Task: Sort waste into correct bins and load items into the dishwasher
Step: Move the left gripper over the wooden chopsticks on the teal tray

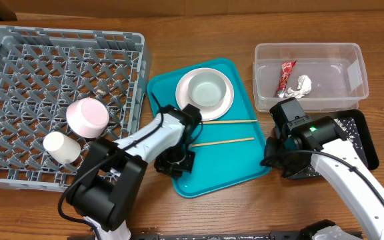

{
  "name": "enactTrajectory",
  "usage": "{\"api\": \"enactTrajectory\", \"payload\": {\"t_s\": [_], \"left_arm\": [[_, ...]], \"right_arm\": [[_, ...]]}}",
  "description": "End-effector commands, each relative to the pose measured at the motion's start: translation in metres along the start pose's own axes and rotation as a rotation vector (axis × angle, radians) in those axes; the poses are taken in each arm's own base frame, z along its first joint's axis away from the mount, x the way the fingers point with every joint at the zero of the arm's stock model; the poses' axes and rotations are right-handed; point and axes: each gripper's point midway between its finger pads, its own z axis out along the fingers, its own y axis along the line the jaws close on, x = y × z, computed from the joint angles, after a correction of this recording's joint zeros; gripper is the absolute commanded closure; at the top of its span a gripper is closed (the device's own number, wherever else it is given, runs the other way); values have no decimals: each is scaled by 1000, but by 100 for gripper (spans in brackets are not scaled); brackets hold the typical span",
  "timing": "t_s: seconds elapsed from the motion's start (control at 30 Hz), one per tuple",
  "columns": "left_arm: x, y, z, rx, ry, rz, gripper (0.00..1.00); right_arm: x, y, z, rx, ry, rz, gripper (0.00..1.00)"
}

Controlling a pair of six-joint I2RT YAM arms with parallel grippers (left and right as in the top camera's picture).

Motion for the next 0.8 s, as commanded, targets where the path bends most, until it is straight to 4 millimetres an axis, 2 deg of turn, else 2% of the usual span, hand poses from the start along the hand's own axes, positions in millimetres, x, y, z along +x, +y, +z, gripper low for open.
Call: {"api": "enactTrajectory", "payload": {"t_s": [0.0,0.2,0.43,0.6,0.67,0.77], "left_arm": [[-10,35,1,-106,-27,-101,96],[-20,71,-3,-142,-49,-196,96],[-40,89,-5,-110,-112,-253,96],[-48,90,-8,-99,-142,-258,96],[-53,86,-15,-79,-158,-256,96],[-56,82,-33,-58,-183,-255,95]], "right_arm": [[1,-2,2,6,5,0,59],[1,-2,2,6,5,0,59],[1,-2,2,6,4,0,59],[1,-2,2,5,4,0,58],[1,-2,2,6,5,0,58],[1,-2,2,5,5,-1,45]]}}
